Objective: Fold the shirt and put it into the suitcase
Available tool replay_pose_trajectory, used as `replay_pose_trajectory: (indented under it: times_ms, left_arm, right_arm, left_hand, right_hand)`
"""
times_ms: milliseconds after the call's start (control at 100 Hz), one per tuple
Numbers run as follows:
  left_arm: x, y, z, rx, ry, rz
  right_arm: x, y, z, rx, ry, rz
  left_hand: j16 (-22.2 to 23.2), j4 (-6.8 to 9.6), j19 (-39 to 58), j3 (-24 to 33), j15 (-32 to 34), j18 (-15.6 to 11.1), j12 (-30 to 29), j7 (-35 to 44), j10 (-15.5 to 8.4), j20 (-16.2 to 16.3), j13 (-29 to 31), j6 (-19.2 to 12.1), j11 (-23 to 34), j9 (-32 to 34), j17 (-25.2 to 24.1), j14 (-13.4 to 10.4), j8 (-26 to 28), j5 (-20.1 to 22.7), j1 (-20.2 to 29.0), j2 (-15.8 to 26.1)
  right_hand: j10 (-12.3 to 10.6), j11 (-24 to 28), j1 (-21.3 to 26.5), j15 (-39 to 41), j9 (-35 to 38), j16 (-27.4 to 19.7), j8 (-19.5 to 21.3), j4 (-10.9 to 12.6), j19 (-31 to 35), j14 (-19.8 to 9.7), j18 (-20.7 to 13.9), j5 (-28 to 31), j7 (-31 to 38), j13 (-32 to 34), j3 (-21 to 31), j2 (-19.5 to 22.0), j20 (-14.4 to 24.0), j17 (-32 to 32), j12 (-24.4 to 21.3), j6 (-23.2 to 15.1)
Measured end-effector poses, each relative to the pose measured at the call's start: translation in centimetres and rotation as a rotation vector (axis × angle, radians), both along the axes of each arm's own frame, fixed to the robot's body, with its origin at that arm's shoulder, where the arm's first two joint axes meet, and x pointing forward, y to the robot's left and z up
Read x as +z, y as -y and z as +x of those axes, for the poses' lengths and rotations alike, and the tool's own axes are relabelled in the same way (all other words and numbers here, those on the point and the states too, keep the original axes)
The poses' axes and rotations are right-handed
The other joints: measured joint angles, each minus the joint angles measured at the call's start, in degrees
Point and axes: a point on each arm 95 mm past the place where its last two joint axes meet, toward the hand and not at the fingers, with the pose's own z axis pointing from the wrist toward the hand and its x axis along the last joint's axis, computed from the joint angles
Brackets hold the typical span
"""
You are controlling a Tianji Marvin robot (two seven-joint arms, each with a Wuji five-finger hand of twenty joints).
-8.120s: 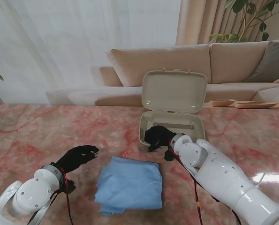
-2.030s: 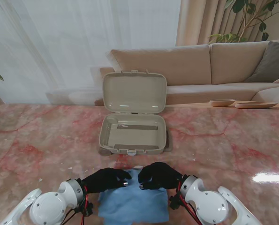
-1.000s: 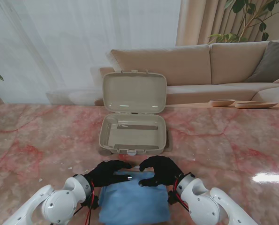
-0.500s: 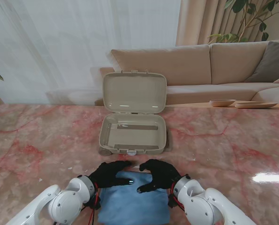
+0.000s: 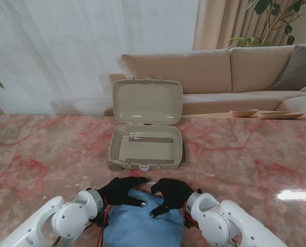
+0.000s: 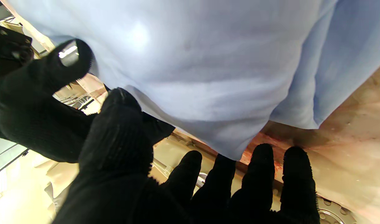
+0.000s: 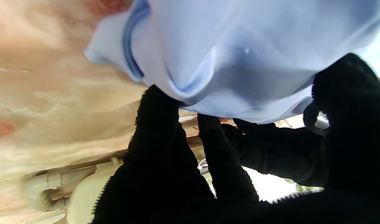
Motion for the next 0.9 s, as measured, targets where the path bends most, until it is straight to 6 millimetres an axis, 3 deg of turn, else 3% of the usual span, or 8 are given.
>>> replay_pose_trajectory:
  times_ms: [260,380,450,480,660,770,850,900]
  left_arm:
    - [-0.1,-0.1,0.2,-0.023,0.000,0.002]
    - [0.0,-0.2,0.4,-0.047,-0.004,0.011]
    - [0.0,-0.1,0.6,-0.056,-0.003,0.014]
    - [0.0,-0.1,0.6,-0.059,-0.003,0.015]
    - [0.1,-0.2,0.9,-0.076,-0.001,0.022]
    - [-0.1,0.0,0.8,-0.102,-0.024,0.034]
    - [-0.6,0.0,0.5,-0.123,-0.058,0.041]
    - [-0.6,0.1,0.4,-0.132,-0.076,0.036]
  right_arm:
    - [-0.1,-1.0,1.7,0.040,0.009,-0.048]
    - [-0.4,-1.1,2.3,0.041,0.013,-0.059]
    - [-0.6,-1.1,2.5,0.037,0.015,-0.063]
    - [-0.7,-1.1,2.6,0.035,0.016,-0.064]
    - [-1.6,-1.1,2.7,0.016,0.020,-0.079]
    - [-2.0,-1.2,2.7,0.000,0.018,-0.085]
    - [-2.2,-1.2,2.8,-0.016,0.023,-0.083]
    - [-2.3,-1.2,2.8,-0.026,0.026,-0.080]
  left_hand:
    - [0.4,0.00,7.0,0.1,-0.2,-0.2,0.4,4.4,-0.3,4.2,1.2,-0.5,3.5,3.6,4.1,-2.9,0.1,3.7,0.0,-5.6]
    - [1.7,0.00,10.4,0.1,-0.2,-0.2,2.0,7.4,-1.3,5.9,3.4,-0.6,6.1,6.9,6.8,-6.8,1.7,5.7,0.1,-7.1]
    - [3.4,0.00,12.7,0.1,0.3,-0.2,3.2,9.3,-2.5,7.4,6.2,-0.6,7.9,9.4,8.1,-9.4,2.9,6.6,0.1,-8.3]
    - [4.6,-0.30,13.6,13.5,0.3,-0.2,4.3,10.8,-3.1,8.9,6.9,-0.6,9.3,10.6,9.0,-9.9,3.6,7.1,-3.9,-12.1]
    - [9.8,-1.32,20.8,31.2,1.5,-0.3,8.8,18.6,-6.2,14.1,9.0,-0.8,14.2,14.5,13.7,-11.6,6.8,7.2,-9.1,-17.8]
    - [21.0,-2.02,26.1,34.0,20.8,-0.9,12.8,24.8,-7.1,18.7,22.0,-2.0,18.7,16.7,17.1,-12.8,9.8,7.1,-9.2,-19.3]
    - [24.0,-2.64,27.6,34.3,25.4,-1.0,15.8,27.6,-10.8,20.5,25.3,-2.9,22.2,17.8,18.9,-12.8,11.7,7.0,-9.2,-19.6]
    - [24.0,-2.64,28.5,34.9,26.5,-1.0,16.4,29.1,-11.2,21.4,25.9,-3.2,23.1,18.2,19.4,-12.3,12.5,6.9,-9.3,-19.7]
  right_hand:
    - [-0.4,7.9,0.1,12.7,2.5,6.2,2.6,0.0,1.4,0.6,4.5,0.1,2.9,1.4,-0.7,-0.2,1.4,1.0,7.1,-0.1]
    - [-1.3,11.3,1.6,18.1,4.8,10.5,6.2,0.0,0.1,-1.5,13.1,1.2,5.8,1.4,-2.0,-1.3,0.6,-2.5,11.1,-1.1]
    - [-2.8,14.8,3.5,20.6,6.6,12.3,9.1,0.0,-9.6,-2.5,29.6,1.9,9.3,1.4,-2.9,-2.1,1.8,-15.8,13.8,-2.4]
    - [-3.0,16.2,4.6,22.4,7.5,12.7,10.1,0.0,-8.6,-2.2,31.5,2.1,10.9,4.1,-2.9,-2.5,2.8,-18.3,14.8,-3.1]
    - [-6.3,27.1,6.2,33.2,15.8,15.9,15.1,-0.5,17.5,-2.2,32.0,5.3,24.2,14.9,7.1,-11.6,-4.7,-18.7,22.8,-7.9]
    - [-8.4,29.4,5.6,39.6,21.1,17.1,15.7,-3.2,23.2,-5.7,24.3,5.7,32.7,21.5,14.6,-17.1,-7.1,1.5,24.2,-10.5]
    - [-10.3,30.5,5.7,41.7,25.3,17.1,13.1,-7.4,13.2,-6.8,24.8,7.3,40.2,25.5,14.6,-18.6,-31.9,5.2,24.8,-13.1]
    - [-11.6,31.8,6.5,44.4,28.0,17.1,9.7,-9.2,20.3,-7.5,25.1,7.8,45.2,28.6,14.1,-18.8,-23.2,6.8,25.5,-14.9]
